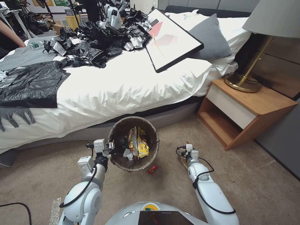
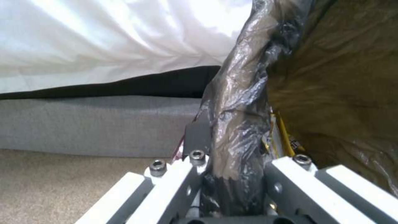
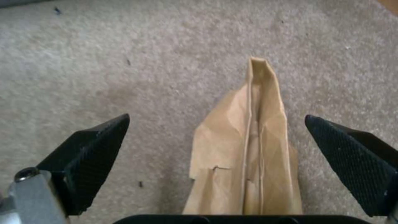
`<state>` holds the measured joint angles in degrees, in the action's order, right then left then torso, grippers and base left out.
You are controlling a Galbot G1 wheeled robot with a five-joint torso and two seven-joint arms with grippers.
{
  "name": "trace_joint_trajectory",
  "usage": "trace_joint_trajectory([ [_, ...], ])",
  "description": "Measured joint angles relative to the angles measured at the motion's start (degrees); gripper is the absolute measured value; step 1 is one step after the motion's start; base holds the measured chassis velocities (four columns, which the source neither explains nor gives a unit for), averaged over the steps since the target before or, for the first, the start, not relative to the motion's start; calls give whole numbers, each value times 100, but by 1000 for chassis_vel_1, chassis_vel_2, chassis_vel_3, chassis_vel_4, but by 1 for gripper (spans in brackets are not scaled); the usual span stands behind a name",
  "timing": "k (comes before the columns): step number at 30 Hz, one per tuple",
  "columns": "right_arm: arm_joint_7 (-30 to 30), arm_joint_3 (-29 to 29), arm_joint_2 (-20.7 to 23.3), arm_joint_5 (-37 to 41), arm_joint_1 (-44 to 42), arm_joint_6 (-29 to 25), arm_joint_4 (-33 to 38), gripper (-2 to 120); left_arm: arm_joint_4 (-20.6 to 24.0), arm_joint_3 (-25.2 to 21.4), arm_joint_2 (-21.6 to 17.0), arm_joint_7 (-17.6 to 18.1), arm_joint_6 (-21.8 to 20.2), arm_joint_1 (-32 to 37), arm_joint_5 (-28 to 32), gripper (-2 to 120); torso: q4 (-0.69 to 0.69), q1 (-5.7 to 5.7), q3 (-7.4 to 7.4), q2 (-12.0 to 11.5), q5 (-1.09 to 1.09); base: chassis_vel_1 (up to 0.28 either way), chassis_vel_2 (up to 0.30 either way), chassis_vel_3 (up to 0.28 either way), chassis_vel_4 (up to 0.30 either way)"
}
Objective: Pick up the trash bin, then pick up the garbage from the floor and place it into the trash bin.
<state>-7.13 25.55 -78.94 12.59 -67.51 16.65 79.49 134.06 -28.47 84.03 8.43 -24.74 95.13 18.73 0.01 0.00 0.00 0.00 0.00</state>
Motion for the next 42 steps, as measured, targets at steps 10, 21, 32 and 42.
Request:
trace_joint_trajectory([
  [10, 121, 47, 5, -140, 345, -366, -801, 100, -7, -12, 5, 1, 2, 10, -12, 2, 0, 0, 0, 0, -1, 0, 0, 0, 0],
  [21, 229, 190, -1, -194, 482, -557, -1588, 94, -6, -21, 9, 19, 8, 17, -27, 2, -1, 0, 0, 0, 0, 0, 0, 0, 0],
  [32, 341, 240, -14, -191, 486, -705, -1864, 57, 16, -19, 2, 23, 13, 30, -32, 2, 1, -1, -1, 1, 0, 0, 0, 0, 0],
  [42, 328, 272, -6, -193, 481, -713, -1864, 22, 14, -12, 1, 27, 22, 24, -41, 2, -2, -1, -1, 0, -2, 0, 0, 0, 0],
])
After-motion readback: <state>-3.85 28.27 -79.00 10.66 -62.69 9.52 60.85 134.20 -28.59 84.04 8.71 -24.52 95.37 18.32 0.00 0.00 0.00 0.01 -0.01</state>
